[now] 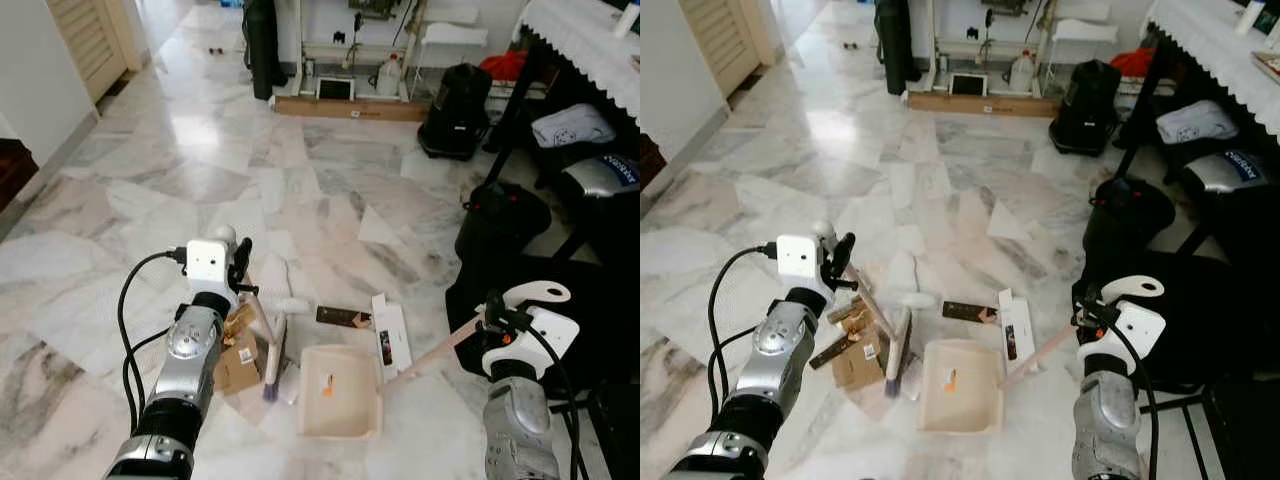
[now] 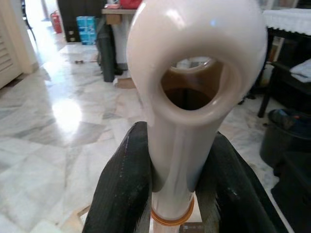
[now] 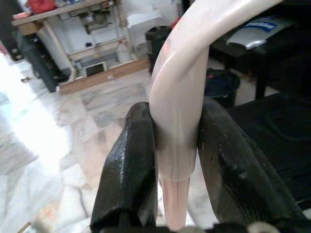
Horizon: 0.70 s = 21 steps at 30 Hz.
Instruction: Sweep floor
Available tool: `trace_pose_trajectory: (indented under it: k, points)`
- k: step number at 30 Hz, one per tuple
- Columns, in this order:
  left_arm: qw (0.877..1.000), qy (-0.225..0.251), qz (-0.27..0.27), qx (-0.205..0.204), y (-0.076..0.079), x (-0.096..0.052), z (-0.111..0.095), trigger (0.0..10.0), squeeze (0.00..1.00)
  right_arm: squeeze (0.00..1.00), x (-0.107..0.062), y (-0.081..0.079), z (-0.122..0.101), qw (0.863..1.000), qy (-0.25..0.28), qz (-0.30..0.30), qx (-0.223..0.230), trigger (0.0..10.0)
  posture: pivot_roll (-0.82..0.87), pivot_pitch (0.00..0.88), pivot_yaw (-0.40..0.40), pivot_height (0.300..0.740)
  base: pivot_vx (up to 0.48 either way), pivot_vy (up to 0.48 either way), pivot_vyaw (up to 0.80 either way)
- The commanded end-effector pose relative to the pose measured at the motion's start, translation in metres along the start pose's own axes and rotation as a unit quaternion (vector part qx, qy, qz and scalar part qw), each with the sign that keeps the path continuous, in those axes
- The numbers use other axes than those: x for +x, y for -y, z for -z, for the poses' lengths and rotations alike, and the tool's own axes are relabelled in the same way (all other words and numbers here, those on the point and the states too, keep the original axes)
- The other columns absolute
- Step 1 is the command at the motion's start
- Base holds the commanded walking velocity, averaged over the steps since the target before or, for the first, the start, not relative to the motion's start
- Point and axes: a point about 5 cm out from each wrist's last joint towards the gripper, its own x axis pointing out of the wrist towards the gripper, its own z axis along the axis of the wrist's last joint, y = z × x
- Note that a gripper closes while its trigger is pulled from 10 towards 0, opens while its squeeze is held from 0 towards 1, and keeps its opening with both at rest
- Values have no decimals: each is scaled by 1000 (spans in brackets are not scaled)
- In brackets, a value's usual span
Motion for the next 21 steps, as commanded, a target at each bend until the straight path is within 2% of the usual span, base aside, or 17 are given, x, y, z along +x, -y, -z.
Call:
trace_pose_trajectory:
  k: [1,5,8,13,16,21]
  points:
    - [1000,17,9,3,3,3,-8,10000,0,0,2,7,-10,1000,25,11,-9,10000,15,90,-44,740,0,0,0]
    - [1000,18,17,13,3,4,-9,10000,0,0,1,9,-10,999,25,22,-15,10000,16,91,-43,740,0,0,0]
    - [999,22,29,39,2,5,-11,10000,0,0,2,12,-8,999,20,33,-21,10000,12,95,-42,740,0,0,0]
    - [997,28,32,64,-8,12,-18,10000,0,0,3,14,-9,999,19,29,-31,10000,13,98,-41,740,0,0,0]
    - [995,33,40,84,-8,13,-20,10000,0,0,2,16,-9,999,18,34,-36,10000,10,102,-41,740,0,0,0]
    - [994,35,54,94,-6,17,-22,10000,0,0,1,17,-6,998,14,42,-41,10000,6,109,-38,740,0,0,0]
